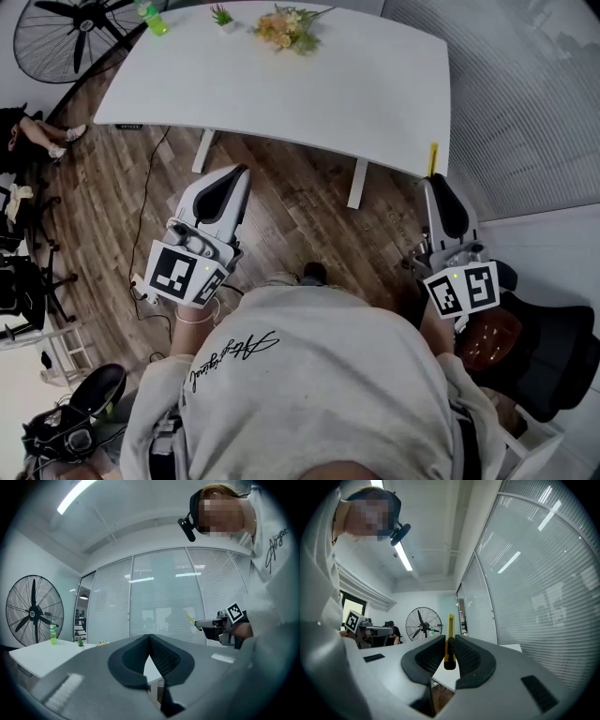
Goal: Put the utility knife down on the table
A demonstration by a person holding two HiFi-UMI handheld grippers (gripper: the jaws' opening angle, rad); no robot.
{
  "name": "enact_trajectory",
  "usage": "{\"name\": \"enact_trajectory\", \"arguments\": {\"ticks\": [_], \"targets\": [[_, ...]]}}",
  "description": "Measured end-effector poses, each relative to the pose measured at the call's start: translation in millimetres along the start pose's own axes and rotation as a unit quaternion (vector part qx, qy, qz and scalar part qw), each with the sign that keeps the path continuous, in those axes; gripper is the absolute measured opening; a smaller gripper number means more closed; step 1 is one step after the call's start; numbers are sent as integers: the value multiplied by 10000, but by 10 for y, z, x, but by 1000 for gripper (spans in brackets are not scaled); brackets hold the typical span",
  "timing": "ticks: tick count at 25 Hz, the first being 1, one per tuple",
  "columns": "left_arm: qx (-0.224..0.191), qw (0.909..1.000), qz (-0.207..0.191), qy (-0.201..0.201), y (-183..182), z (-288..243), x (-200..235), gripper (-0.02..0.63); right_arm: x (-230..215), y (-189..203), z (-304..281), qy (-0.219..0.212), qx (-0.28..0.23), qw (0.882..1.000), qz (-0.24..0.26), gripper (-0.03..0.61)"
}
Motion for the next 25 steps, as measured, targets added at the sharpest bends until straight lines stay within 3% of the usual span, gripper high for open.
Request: {"name": "enact_trajectory", "arguments": {"ticks": [14, 20, 25], "targets": [[77, 9998, 83, 144, 28, -228, 53, -2, -91, 25, -29, 138, 192, 9997, 72, 64], [-93, 9993, 73, 362, 24, -560, 148, -2, -207, 32, -110, 298, 234, 9992, 115, 64], [-160, 9987, 102, 471, 81, -970, 470, -3, -392, 25, -543, 363, 168, 9991, 127, 64]]}}
Point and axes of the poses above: the fingertips, and each gripper's own axes: z backward along the fingers, x to its left, y out of its underside, the point moved 9 cm from there along z, backward along the fingers, and after that the axes turned 4 degrees about -z, right-handed, at the moved point
